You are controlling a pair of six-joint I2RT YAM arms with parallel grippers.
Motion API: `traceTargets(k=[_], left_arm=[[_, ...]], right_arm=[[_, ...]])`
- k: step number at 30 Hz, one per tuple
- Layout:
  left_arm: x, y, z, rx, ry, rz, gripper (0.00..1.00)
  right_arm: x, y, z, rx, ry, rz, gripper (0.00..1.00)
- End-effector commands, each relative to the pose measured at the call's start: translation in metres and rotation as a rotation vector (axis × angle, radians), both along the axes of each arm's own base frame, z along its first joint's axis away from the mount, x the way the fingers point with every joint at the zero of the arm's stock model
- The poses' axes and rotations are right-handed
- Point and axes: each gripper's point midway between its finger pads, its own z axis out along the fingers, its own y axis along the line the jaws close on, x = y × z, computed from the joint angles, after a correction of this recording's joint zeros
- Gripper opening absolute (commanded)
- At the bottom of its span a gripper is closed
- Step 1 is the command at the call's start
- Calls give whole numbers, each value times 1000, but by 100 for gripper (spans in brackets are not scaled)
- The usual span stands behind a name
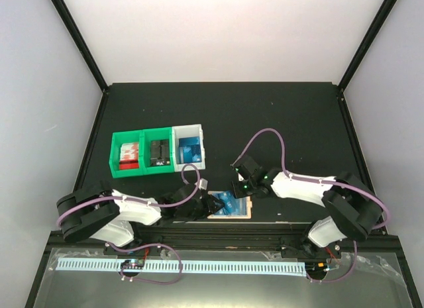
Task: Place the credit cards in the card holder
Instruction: Adjust the credit card in the card holder.
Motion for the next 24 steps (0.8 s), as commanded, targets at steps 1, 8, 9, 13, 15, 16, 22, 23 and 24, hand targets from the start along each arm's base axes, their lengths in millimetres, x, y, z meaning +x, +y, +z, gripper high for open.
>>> traceTargets(k=[1, 8, 9, 13, 15, 16, 22, 23, 24], left_arm=[[-3, -3, -5, 45, 16, -28, 35], [-3, -5, -9, 97, 11, -57, 22], [-2, -5, -10, 111, 7, -62, 22], [0, -1, -15, 153, 0, -58, 22], [0, 0, -15, 145, 4, -51, 24], [0, -1, -16, 141, 4, -51, 26], [0, -1, -17, 139, 11, -43, 29], [0, 0, -19, 150, 17, -40, 29], [0, 1, -21, 159, 21, -39, 29]], right_arm=[[-1, 18, 2, 57, 4, 142, 37], [1, 21, -2, 106, 37, 175, 35], [1, 22, -1, 126, 42, 186, 35], [-1, 25, -2, 186, 73, 226, 33], [-3, 24, -6, 187, 94, 229, 30], [-5, 25, -8, 191, 106, 234, 29], [-12, 24, -19, 203, 136, 246, 28], [-12, 25, -20, 203, 138, 247, 28], [-12, 25, -20, 206, 141, 248, 28]])
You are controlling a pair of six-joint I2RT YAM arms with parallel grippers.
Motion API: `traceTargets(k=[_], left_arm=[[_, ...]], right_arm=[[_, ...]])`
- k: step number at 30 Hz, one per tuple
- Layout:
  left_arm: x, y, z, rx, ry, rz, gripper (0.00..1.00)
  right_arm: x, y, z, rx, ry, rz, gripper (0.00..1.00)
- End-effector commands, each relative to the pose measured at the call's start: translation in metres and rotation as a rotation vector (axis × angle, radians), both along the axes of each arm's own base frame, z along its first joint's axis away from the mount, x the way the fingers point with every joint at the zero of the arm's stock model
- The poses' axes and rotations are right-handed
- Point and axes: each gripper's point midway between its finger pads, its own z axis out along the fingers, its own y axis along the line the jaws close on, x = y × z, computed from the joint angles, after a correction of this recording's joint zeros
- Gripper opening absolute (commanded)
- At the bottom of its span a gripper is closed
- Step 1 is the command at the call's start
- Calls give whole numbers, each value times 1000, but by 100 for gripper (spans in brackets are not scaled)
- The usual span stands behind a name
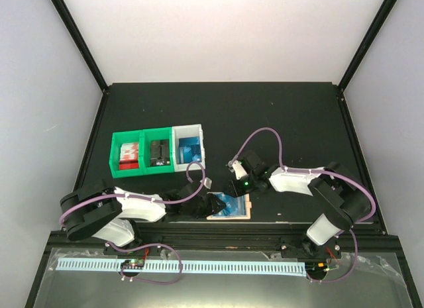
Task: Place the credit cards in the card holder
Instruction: Adjust the credit card in the card holder.
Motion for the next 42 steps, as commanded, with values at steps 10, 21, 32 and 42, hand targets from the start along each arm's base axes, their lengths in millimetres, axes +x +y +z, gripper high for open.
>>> traceTargets(k=[10, 21, 32, 42], left_arm=[[-3, 24, -32, 151, 37, 42, 26], [-3, 23, -20, 83, 36, 60, 38], [1, 19, -5, -25, 43, 62, 46], [0, 15, -7, -100, 114, 85, 50]], right_arm=[[-9, 2, -11, 48, 48, 26, 15], [0, -4, -9, 160, 103, -59, 1], [2, -1, 9, 306, 131, -40, 1], [0, 6, 19, 397, 179, -37, 1]])
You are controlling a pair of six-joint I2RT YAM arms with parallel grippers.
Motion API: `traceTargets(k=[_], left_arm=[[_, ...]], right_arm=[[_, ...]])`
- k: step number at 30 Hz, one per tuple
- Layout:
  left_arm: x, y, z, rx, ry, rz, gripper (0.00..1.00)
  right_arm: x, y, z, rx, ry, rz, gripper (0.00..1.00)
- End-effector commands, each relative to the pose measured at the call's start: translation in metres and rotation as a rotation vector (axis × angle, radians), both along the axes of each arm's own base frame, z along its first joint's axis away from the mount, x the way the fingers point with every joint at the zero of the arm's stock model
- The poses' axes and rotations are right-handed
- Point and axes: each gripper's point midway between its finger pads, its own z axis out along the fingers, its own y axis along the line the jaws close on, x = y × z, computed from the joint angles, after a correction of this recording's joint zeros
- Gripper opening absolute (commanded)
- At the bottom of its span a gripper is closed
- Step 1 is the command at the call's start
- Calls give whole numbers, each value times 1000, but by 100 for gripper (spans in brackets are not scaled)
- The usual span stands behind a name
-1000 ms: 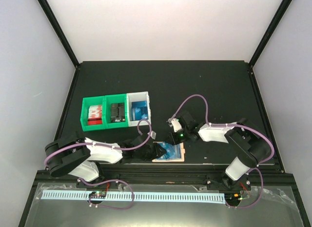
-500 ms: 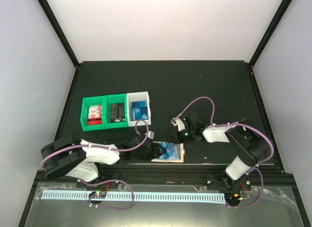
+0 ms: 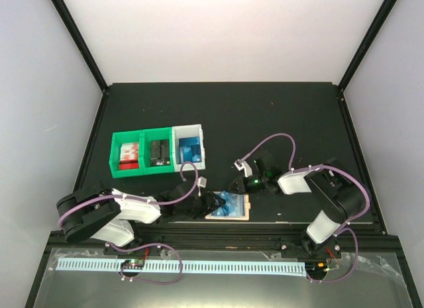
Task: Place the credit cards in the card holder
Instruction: Adjust the credit card in the card holder.
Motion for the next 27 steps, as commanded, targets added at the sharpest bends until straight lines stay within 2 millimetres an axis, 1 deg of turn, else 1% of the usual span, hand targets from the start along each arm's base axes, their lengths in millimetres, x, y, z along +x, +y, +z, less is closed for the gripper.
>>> traceTargets(k=[1, 8, 10, 13, 16, 18, 20, 22, 25, 27], left_arm=[[-4, 6, -15, 7, 71, 16, 50], [-4, 6, -20, -12, 101, 37, 50], [-5, 8, -23, -5, 111, 46, 50], [-5, 17, -27, 18, 122, 77, 50], [-1, 22, -25, 50, 80, 81, 50], [1, 22, -23, 70, 56, 71, 50], [2, 20, -21, 70, 41, 58, 47], [1, 21, -23, 84, 39, 48, 43], [2, 21, -27, 99, 42, 40, 37], [2, 21, -29, 113, 41, 31, 34]], right_arm=[[-2, 6, 7, 68, 22, 18, 1], [-5, 10, 13, 121, 68, 19, 1], [-5, 10, 12, 122, 76, 17, 1], [-5, 10, 13, 130, 89, 15, 1], [-4, 8, 9, 98, 72, 11, 1], [0, 5, 6, 58, 32, 15, 5], [4, 2, 3, 11, -8, 24, 11], [8, 1, 0, -21, -36, 33, 15], [12, 4, 0, -25, -58, 56, 18], [14, 6, 1, -25, -77, 66, 19]])
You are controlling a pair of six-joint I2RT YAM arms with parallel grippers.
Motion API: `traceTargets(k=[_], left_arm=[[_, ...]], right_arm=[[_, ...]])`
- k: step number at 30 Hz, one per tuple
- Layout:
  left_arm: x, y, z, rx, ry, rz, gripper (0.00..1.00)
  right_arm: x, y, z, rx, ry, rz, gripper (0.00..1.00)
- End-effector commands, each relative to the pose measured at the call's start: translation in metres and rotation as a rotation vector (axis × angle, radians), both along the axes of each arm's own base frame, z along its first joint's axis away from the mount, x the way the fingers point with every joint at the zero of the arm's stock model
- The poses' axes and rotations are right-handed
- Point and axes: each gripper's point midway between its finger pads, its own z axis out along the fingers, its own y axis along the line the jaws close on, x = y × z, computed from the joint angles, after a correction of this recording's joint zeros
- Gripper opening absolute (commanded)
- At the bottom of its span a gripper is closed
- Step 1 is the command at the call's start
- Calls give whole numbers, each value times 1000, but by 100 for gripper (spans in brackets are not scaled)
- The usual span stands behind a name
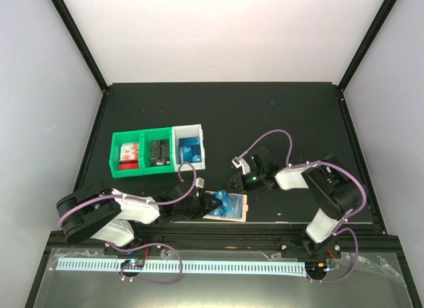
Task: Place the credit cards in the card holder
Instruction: Adjust the credit card in the card holder.
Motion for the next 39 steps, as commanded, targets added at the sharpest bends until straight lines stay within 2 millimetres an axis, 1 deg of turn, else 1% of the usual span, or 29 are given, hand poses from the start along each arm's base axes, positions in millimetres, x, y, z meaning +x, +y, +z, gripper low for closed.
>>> traceTargets(k=[1, 4, 7, 11, 16, 19, 23, 27, 36, 39], left_arm=[[1, 15, -23, 122, 21, 7, 33], [0, 16, -26, 138, 24, 3, 32], [0, 18, -29, 160, 30, -1, 31], [0, 20, -33, 188, 37, 0, 30], [-1, 26, -39, 235, 46, 1, 23], [-2, 28, -42, 261, 51, -6, 19], [-2, 27, -45, 273, 55, -15, 18], [-1, 27, -47, 284, 58, -13, 18], [0, 29, -45, 285, 51, -5, 17], [1, 30, -41, 277, 37, -1, 21]], right_arm=[[10, 3, 3, -16, -90, 43, 19], [11, 8, 5, 5, -96, 74, 19], [12, 10, 0, -4, -80, 87, 19], [16, 7, -9, -50, -69, 74, 21], [17, 2, -15, -89, -75, 55, 26], [13, 3, -14, -70, -62, 67, 26], [2, 5, -10, -20, -38, 97, 23], [-3, 4, -9, -4, -30, 103, 18], [2, 7, -2, 22, -42, 73, 3], [6, 9, 2, 50, -44, 62, 1]])
